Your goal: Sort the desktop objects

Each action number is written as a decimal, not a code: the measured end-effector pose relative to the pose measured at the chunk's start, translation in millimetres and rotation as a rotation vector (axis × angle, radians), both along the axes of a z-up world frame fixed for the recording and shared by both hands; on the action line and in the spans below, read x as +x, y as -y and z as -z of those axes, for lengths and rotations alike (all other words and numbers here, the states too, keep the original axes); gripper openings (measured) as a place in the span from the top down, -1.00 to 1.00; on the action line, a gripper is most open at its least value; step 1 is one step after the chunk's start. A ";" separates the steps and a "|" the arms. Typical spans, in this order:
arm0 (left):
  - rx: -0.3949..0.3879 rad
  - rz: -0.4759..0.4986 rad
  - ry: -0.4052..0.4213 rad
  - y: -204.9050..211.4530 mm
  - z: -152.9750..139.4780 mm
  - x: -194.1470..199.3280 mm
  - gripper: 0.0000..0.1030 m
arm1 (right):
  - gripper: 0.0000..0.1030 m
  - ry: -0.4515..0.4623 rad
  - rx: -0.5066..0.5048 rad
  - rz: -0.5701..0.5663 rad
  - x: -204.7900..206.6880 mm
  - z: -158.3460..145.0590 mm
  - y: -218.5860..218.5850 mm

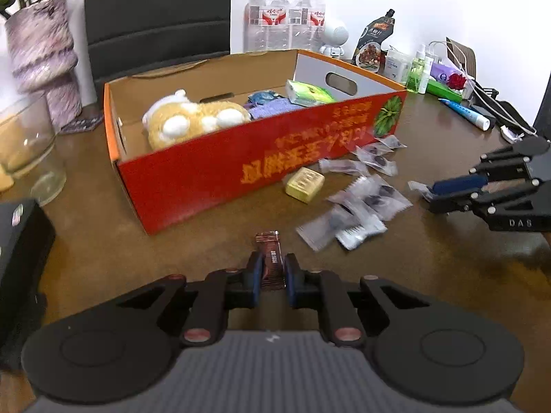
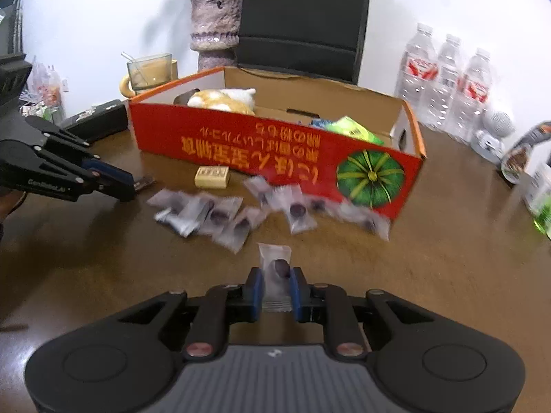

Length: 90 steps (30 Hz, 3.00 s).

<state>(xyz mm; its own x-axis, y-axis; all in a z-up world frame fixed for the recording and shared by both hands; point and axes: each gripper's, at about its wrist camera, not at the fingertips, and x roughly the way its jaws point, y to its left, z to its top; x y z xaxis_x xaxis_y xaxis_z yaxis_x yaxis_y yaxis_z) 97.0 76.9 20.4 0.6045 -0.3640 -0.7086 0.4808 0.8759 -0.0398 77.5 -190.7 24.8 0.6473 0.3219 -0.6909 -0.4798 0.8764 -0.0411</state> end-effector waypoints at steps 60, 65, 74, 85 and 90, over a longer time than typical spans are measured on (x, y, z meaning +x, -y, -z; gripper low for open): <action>-0.124 -0.438 -0.112 51.0 -84.8 197.3 -0.76 | -0.58 -0.331 0.007 0.260 238.7 -76.4 -31.1; -0.067 -0.516 -0.192 39.7 -82.6 199.2 -1.00 | -0.72 -0.392 -0.052 0.255 240.8 -77.4 -30.3; 0.023 -0.503 -0.258 38.9 -93.9 163.9 -1.00 | -0.72 -0.451 -0.041 0.244 207.3 -87.1 -20.6; -0.029 -0.461 0.013 37.6 -115.7 3.6 -1.00 | -0.74 -0.099 0.072 0.263 54.9 -119.6 9.4; -0.098 -0.505 0.310 34.7 -76.1 -117.0 -1.00 | -0.98 0.164 0.173 0.281 -61.5 -78.9 17.0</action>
<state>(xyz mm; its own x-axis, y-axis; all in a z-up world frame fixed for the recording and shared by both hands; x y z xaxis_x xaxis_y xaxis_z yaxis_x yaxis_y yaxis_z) -20.0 42.2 96.5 0.8928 -0.0329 -0.4493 0.0084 0.9984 -0.0564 16.0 -207.7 103.6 0.8249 0.2187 -0.5213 -0.2189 0.9738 0.0622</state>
